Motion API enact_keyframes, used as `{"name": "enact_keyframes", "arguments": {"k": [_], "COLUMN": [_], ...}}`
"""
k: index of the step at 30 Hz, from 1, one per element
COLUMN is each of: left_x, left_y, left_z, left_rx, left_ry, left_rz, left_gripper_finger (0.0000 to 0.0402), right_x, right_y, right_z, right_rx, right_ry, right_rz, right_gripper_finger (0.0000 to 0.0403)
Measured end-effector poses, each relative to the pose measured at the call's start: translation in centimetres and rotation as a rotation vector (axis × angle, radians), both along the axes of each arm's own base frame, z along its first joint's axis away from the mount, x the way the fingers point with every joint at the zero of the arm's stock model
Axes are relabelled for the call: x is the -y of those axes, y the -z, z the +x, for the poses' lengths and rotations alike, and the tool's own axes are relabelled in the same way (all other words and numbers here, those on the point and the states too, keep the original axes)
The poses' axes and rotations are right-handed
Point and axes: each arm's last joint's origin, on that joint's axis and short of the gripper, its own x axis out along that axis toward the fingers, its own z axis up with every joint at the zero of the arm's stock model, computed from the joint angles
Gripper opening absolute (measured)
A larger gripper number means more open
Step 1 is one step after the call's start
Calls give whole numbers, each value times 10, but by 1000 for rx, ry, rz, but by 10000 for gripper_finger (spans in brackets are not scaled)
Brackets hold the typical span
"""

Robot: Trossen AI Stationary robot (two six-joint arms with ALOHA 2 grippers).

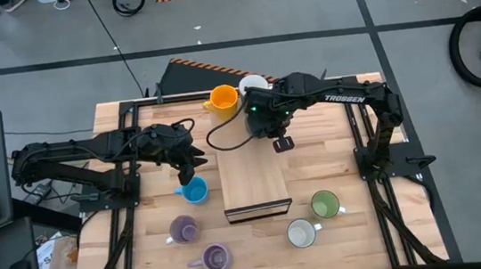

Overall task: Place coffee mugs
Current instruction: Put the dark blue patterned mug on the shelf

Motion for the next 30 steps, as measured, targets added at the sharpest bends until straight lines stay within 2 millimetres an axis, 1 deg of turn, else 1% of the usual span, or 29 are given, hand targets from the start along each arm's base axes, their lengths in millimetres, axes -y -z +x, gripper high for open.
{"name": "enact_keyframes", "arguments": {"k": [7,14,18,26,30], "left_x": [0,0,0,0,0], "left_y": [0,0,0,0,0], "left_z": [0,0,0,0,0], "left_rx": [0,0,0,2,1], "left_ry": [0,0,-1,-10,-10], "left_rz": [0,0,-1,-15,-15], "left_gripper_finger": [141,141,141,141,141], "right_x": [-1,-5,-4,-7,-6], "right_y": [0,0,0,-10,-10], "right_z": [0,1,1,-5,-6], "right_rx": [-2,-8,-18,17,17], "right_ry": [4,-30,-25,-9,-5], "right_rz": [-22,-58,-107,-129,-129], "right_gripper_finger": [83,117,132,143,150]}}
